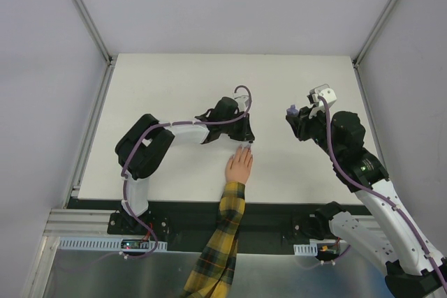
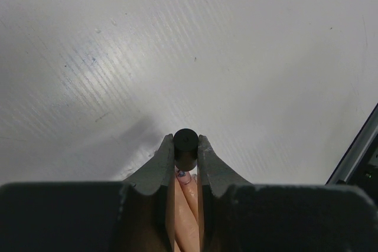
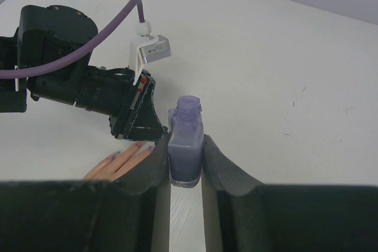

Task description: Paint the nails

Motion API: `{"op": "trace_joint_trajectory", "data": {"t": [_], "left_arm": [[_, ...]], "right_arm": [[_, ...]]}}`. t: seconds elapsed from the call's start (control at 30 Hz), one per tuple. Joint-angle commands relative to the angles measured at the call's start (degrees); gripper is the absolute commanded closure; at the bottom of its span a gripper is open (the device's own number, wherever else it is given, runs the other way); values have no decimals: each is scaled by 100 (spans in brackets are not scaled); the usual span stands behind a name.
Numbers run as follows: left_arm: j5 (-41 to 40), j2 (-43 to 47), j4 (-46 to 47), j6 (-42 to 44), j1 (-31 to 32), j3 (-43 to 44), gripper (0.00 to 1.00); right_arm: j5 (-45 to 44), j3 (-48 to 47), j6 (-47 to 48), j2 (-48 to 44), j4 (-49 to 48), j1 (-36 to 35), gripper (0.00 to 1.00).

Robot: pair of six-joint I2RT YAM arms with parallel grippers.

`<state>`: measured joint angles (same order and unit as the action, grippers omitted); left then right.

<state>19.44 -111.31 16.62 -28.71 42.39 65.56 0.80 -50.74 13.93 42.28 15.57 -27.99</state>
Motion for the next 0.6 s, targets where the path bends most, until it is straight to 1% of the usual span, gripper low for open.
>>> {"op": "trace_joint_trajectory", "data": {"t": [0.0,0.57], "left_arm": [[69,-14,16,14,23,168,100],[-2,4,25,94,-249,71,100]], "right_arm": [[78,-24,-93,-18,-362,13,100],[52,-41,-75,-9,-336,21,100]]}}
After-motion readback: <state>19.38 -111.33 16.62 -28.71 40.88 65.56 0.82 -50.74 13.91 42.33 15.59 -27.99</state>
